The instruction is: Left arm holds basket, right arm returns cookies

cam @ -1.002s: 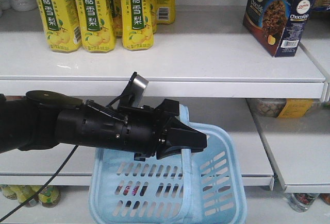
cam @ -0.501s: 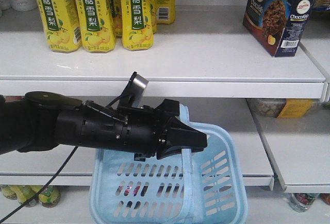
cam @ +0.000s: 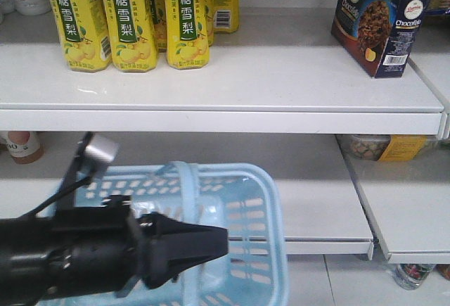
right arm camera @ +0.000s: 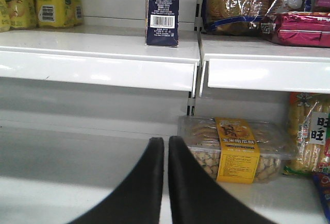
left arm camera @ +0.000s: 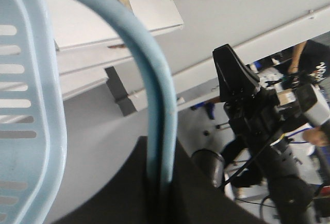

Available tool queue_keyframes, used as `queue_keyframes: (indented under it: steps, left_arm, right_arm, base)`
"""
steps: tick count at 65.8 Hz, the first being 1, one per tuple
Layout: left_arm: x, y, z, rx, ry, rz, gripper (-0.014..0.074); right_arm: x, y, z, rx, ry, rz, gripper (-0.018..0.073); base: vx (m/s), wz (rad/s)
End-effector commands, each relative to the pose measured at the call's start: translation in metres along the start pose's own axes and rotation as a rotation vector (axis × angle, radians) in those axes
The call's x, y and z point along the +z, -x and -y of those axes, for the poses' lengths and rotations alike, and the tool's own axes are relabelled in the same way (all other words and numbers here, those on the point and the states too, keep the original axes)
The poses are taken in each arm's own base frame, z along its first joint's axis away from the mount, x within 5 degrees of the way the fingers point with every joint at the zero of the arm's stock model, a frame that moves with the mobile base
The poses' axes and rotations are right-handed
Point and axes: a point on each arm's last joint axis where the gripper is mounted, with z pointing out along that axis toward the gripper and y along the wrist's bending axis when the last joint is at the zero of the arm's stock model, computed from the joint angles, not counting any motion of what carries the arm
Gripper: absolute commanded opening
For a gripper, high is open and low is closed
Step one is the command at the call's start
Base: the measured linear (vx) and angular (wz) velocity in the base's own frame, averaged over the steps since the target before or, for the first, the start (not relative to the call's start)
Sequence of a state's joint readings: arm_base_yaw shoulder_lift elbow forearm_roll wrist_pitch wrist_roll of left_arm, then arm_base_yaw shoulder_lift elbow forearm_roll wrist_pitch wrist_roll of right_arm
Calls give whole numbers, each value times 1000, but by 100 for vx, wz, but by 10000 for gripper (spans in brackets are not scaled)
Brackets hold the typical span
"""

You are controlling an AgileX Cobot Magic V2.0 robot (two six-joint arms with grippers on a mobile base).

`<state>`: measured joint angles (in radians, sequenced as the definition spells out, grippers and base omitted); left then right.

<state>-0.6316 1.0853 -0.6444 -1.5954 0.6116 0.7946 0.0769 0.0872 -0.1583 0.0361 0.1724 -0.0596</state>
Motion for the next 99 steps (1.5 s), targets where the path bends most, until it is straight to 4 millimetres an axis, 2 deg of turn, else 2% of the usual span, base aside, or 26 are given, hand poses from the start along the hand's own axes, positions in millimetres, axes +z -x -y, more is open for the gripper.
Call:
queue_keyframes:
  steps: [1, 7, 13, 32, 61, 80, 99]
  left_arm:
    - [-29, -5, 17, 221, 16, 85, -3]
    - [-54, -15, 19, 455, 102, 128, -3]
    - [-72, -25, 15, 572, 176, 160, -3]
    - [-110, -58, -27, 527, 399, 362, -3]
    - [-129, -100, -98, 548, 618, 679, -3]
    - [-151, -105, -98, 625, 854, 879, -3]
    - [-153, -106, -101, 596, 907, 884, -3]
  right_arm:
    - [-1, 15, 1, -3, -13, 93, -11]
    - [-1, 15, 1, -3, -13, 93, -11]
    - [-1, 15, 1, -3, -13, 93, -11]
    - [-1, 15, 1, -4, -13, 93, -11]
    - [-1, 15, 1, -4, -13, 93, -11]
    - [-1, 15, 1, -4, -13, 93, -11]
    - [-1, 15, 1, -4, -13, 93, -11]
  base:
    - [0, 0]
    - [0, 0]
    - [0, 0]
    - [0, 0]
    - [0, 0]
    - [0, 0]
    - [0, 0]
